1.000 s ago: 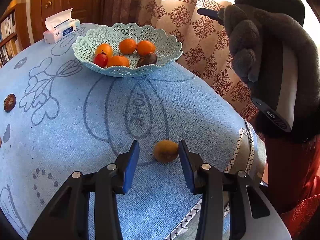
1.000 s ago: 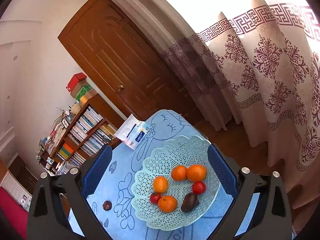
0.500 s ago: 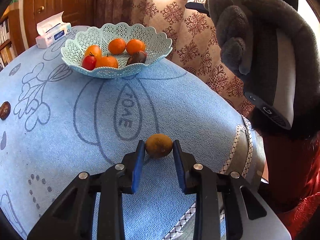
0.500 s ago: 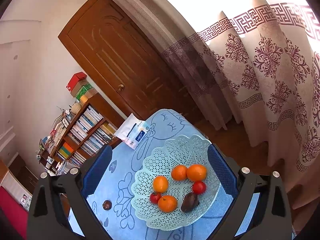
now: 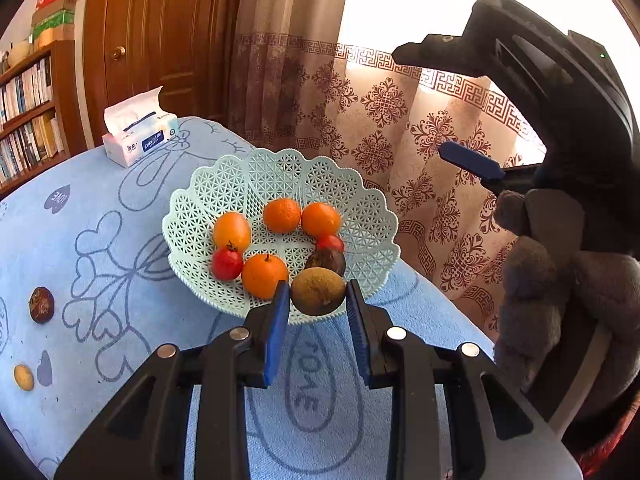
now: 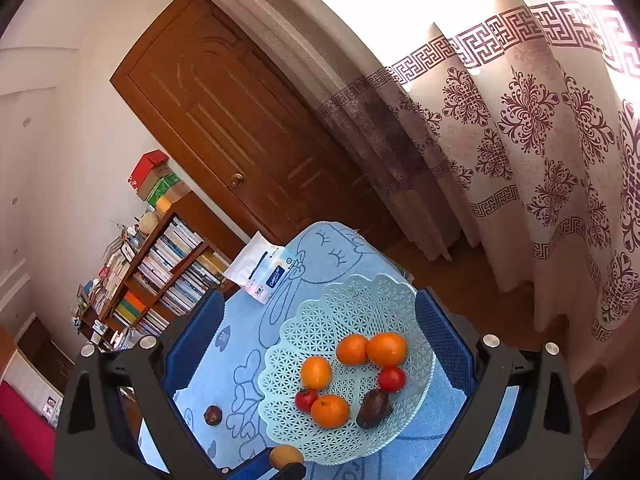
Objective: Organize fruits
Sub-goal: 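Lower the tan fruit into the green basket and open the left tool, then withdraw both open tools from the basket back toward the remaining fruits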
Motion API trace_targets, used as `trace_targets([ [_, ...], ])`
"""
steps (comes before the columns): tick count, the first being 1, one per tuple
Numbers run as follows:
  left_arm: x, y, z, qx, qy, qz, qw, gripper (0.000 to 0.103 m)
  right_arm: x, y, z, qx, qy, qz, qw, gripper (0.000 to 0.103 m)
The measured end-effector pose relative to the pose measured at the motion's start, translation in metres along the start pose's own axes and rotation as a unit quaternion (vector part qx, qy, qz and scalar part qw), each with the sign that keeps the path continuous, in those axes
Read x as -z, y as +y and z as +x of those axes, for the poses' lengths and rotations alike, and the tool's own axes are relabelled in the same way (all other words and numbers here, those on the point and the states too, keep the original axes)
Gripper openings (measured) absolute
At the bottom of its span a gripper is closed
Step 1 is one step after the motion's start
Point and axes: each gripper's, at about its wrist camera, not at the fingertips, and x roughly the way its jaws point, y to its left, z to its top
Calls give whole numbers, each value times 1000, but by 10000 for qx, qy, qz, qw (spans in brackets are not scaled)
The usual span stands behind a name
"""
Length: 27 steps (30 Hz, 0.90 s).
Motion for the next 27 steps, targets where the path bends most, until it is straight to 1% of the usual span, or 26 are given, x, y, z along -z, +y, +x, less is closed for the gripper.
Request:
trace_targets([
  [4, -5, 5, 19, -95, 44, -75, 9999, 30, 1, 0, 3, 10, 38, -4, 10000, 98],
  [5, -4, 6, 22, -136, 41, -116, 9998, 32, 1, 0, 4, 9, 60, -16, 10000, 98],
  [6, -3, 8, 25, -149, 68, -162, 9997, 36, 1, 0, 6, 7, 79, -27, 10000, 98],
  [7, -2, 10, 26, -155, 79, -215, 9996, 50, 2, 1, 7, 5, 94, -38, 9999, 98],
  [8, 0, 12, 27, -186, 48, -250, 9995, 57, 3, 1, 7, 3, 105, -50, 9999, 98],
  [13, 5, 17, 20, -285, -21, -255, 9993, 59, 2, 1, 7, 22, 75, -50, 10000, 98],
  [15, 6, 19, 15, -337, -72, -247, 9991, 67, 1, 2, 6, 14, 56, -72, 10000, 98],
  [16, 7, 20, 12, -384, -117, -243, 9989, 74, 1, 2, 5, 5, 45, -92, 9999, 98],
  [17, 8, 21, 9, -432, -170, -242, 9986, 76, 2, 3, 5, -3, 36, -111, 9999, 98],
  [20, 10, 26, 1, -548, -246, -293, 9978, 82, 2, 6, 3, -22, 14, -171, 9999, 98],
  [23, 12, 32, -6, -695, -318, -325, 9965, 82, 2, 8, 2, -31, -13, -203, 9998, 98],
  [24, 13, 35, -8, -746, -333, -342, 9961, 83, 2, 9, 1, -28, -30, -211, 9998, 98],
  [25, 14, 37, -10, -784, -351, -365, 9956, 86, 2, 9, 0, -25, -45, -220, 9997, 97],
  [27, 16, 40, -13, -841, -371, -398, 9950, 87, 2, 9, 0, -26, -64, -228, 9997, 97],
])
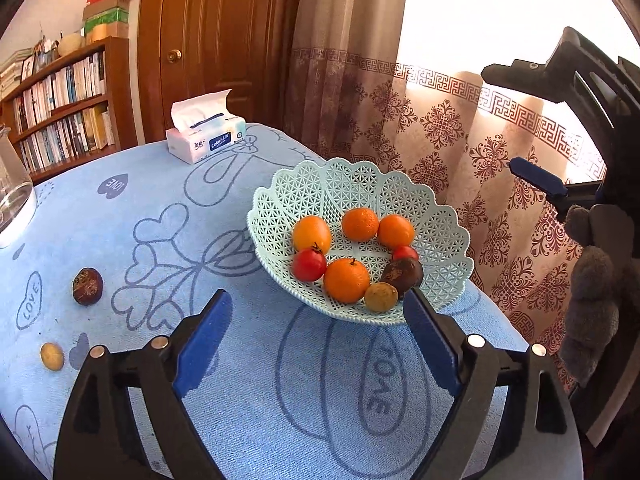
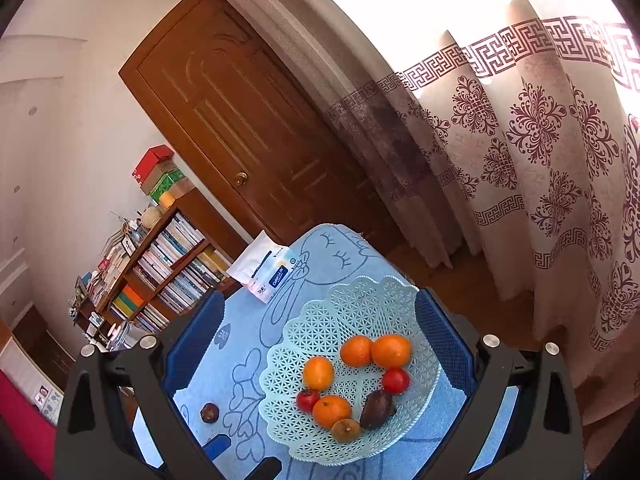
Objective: Organize fruits
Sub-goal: 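Withdraw both open tools from the basket back toward the remaining fruits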
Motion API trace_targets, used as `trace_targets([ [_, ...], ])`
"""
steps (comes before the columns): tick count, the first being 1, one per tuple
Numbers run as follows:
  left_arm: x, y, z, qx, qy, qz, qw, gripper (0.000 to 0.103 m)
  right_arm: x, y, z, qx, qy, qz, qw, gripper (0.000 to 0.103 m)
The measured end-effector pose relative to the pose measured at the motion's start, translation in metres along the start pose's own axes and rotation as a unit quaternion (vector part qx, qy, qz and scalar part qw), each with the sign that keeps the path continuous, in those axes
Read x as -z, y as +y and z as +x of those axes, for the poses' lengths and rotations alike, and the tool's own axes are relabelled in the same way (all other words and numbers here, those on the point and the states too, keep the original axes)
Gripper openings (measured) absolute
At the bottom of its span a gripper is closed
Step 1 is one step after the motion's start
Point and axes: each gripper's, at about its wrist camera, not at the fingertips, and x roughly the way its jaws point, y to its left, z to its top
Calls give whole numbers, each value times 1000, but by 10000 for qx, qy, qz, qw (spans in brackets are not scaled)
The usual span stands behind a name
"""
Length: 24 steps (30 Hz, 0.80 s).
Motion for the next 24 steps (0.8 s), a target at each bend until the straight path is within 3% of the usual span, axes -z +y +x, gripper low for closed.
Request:
trace_targets([
  [16, 9, 22, -16, -409, -84, -115, 9991, 90, 6, 11, 1, -108, -67, -193, 9997, 97],
  [20, 10, 30, -21, -635, -118, -163, 9978, 90, 9, 17, 0, -159, -91, -298, 9994, 98],
  [24, 13, 34, -23, -1088, -114, -62, 9940, 91, 13, 22, 2, -162, -62, -375, 9991, 98],
])
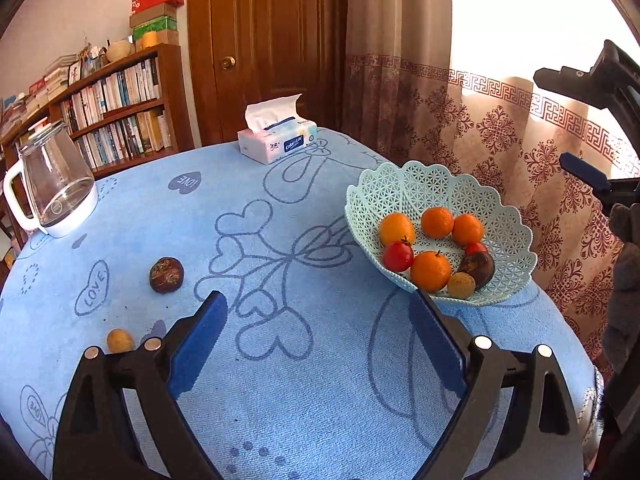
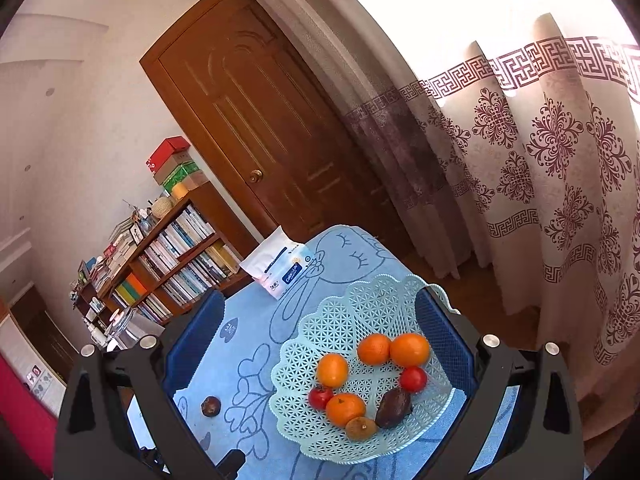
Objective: Organize fruits
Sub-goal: 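Withdraw both open tools from the basket back toward the remaining fruits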
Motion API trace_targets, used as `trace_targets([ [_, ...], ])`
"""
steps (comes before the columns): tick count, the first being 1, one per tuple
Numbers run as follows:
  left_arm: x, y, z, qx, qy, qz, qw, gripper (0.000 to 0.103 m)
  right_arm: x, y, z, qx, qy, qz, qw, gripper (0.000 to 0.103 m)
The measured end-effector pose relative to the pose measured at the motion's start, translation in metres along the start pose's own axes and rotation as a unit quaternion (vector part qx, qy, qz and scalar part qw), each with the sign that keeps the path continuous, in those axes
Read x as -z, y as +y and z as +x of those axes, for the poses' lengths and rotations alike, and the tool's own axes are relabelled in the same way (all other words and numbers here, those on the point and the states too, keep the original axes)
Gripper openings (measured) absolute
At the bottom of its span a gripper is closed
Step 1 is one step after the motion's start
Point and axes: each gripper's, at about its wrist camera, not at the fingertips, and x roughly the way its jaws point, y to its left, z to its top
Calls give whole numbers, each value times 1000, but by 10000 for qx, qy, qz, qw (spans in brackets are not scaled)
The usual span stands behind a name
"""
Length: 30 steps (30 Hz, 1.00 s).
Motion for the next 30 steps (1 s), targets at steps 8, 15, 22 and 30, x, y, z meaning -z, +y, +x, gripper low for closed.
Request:
trace_targets([
  [8, 5, 8, -2, -243, -7, 32, 9997, 91, 9, 10, 6, -46, 106, -151, 9998, 98],
  [15, 7, 13, -4, -318, -21, -6, 9995, 91, 16, 16, 11, -73, 195, -272, 9994, 97],
  [22, 12, 20, -2, -383, 15, -87, 9992, 91, 31, 31, 19, -141, 358, -578, 9976, 97],
  [30, 16, 31, -4, -504, -25, -210, 9985, 91, 53, 48, 29, -235, 604, -903, 9938, 97],
])
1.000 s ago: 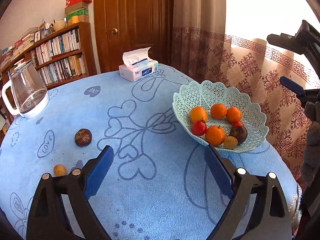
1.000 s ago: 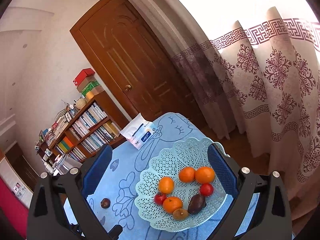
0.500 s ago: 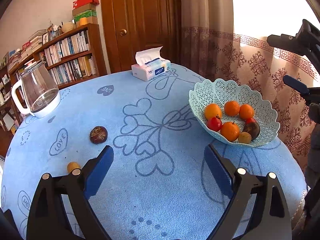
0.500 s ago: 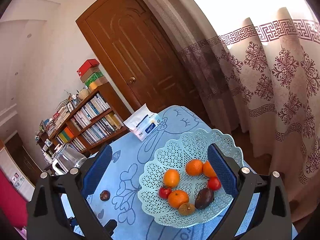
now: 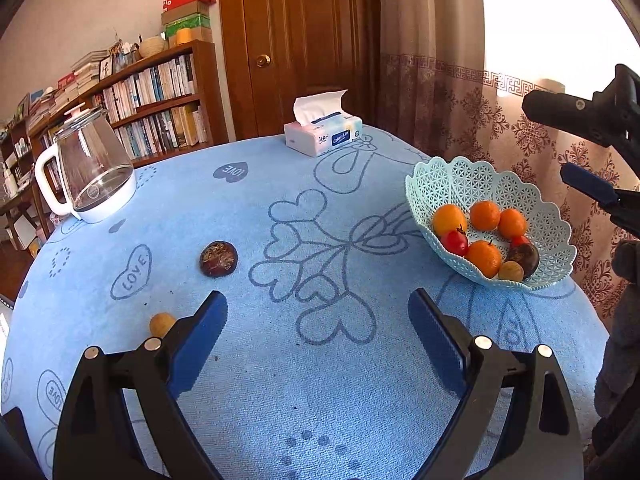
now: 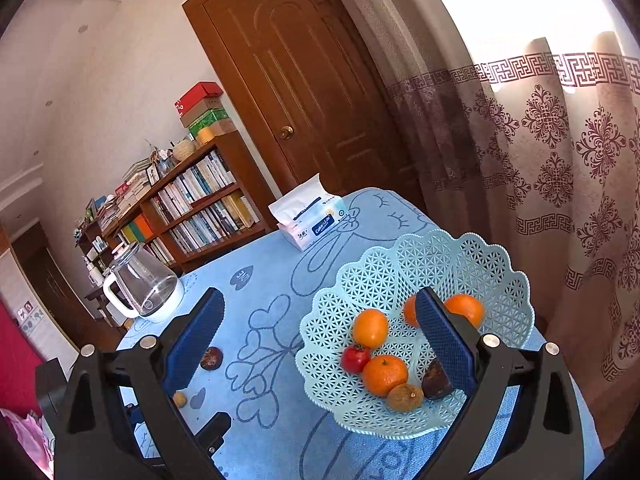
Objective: Organize fruits
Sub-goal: 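Withdraw both open tools from the basket back toward the remaining fruits, then grasp the last small tan fruit with the left tool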
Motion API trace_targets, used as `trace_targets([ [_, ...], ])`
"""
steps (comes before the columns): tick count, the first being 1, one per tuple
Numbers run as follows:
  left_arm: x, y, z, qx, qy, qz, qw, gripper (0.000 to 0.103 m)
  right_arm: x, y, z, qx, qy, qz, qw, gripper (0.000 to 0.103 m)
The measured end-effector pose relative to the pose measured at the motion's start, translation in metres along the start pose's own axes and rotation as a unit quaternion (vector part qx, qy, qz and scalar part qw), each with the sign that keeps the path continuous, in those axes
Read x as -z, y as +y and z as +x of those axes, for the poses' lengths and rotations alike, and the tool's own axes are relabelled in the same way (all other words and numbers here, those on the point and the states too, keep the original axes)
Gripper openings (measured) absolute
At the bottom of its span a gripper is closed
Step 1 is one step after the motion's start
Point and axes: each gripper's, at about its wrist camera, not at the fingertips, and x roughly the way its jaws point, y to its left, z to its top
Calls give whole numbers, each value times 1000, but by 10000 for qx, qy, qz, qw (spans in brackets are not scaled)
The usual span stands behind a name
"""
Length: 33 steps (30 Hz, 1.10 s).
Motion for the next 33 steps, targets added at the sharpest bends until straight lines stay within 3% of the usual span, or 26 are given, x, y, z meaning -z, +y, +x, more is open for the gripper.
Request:
trace_targets([
  [10, 8, 41, 1, -299, 60, -407, 9987, 91, 28, 29, 22, -76, 390, -552, 9977, 97],
  [26, 22, 120, 15, -825, 387, -1181, 9888, 90, 64, 64, 42, -231, 922, -1371, 9860, 97],
  [33, 28, 133, 44, -539, 946, -1394, 9842, 65, 83, 77, 52, -481, 1356, -1651, 9757, 97],
])
